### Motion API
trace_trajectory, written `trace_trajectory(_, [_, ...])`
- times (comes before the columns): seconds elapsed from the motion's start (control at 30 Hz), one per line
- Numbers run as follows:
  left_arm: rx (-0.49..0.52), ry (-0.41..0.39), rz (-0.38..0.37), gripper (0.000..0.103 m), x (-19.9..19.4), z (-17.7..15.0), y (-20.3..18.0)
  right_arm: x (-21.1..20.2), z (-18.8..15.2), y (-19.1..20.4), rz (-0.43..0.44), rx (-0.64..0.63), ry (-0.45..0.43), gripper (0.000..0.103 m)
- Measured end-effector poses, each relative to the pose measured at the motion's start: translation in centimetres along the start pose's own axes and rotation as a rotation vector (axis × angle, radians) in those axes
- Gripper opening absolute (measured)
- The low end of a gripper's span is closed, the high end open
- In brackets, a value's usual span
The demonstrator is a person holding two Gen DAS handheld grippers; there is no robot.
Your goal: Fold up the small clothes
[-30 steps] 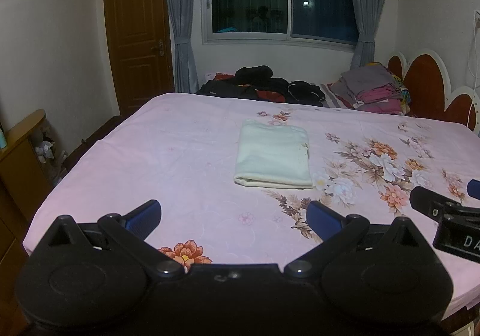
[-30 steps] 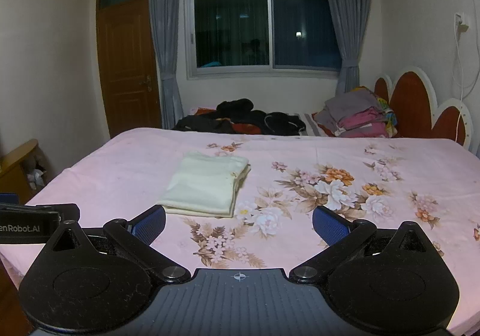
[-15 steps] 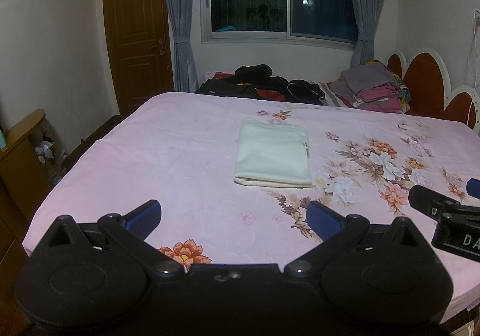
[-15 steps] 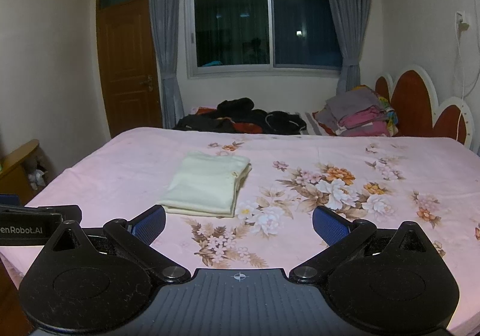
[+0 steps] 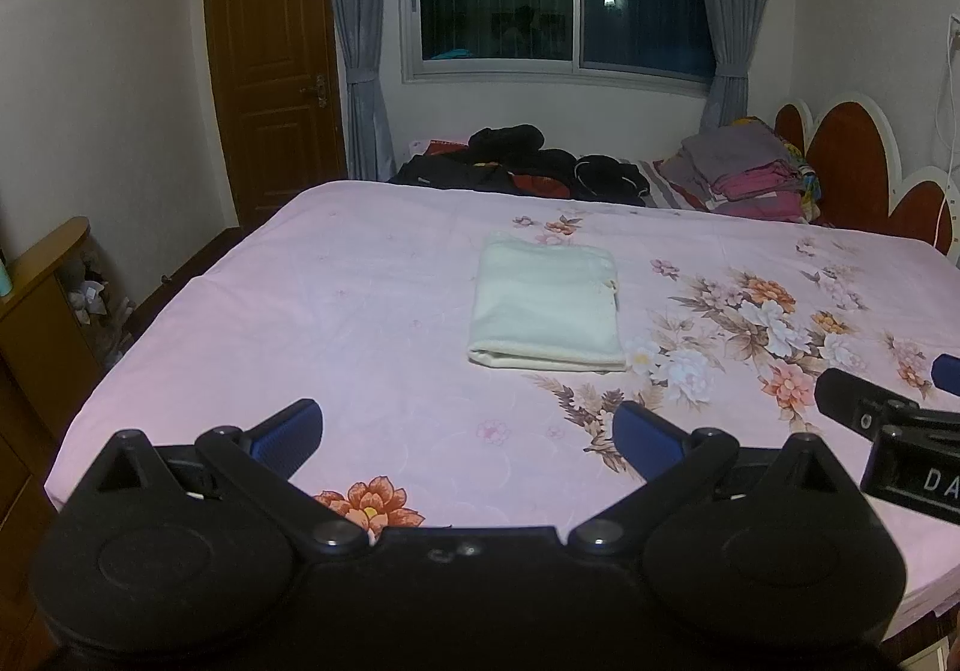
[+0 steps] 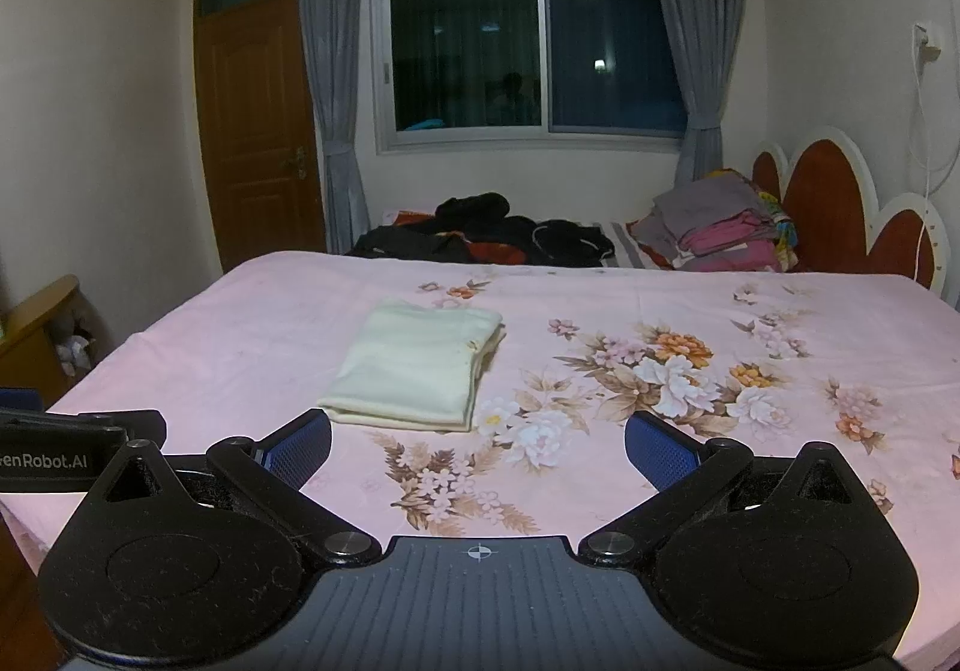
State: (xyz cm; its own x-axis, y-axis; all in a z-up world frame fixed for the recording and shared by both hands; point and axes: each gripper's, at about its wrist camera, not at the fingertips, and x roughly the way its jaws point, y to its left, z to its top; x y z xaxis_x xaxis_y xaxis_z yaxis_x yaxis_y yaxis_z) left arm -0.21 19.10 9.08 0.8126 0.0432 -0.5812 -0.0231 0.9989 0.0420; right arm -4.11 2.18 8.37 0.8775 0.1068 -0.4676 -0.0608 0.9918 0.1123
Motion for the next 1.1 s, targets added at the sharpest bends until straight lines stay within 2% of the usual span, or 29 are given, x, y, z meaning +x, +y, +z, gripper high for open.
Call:
trace_trajectory(0.5, [-0.002,0.007,0.001,0.103,0.3,-0.1,0.0,0.1,0.1,0.1,0.002,-0.004,0.002,0.103])
trace_trajectory(0.9, [0.007,0.042,-0.005,0.103,2.2,0.6,0.1,1.5,0.4,-0.2,0.006,0.004,0.02,0.103])
trace_trajectory(1.1, [0.02,0.059,-0.033,0.103,4.0,1.1,0.3,2.8,0.4,-0.5,0.004,0.016,0.035,0.103])
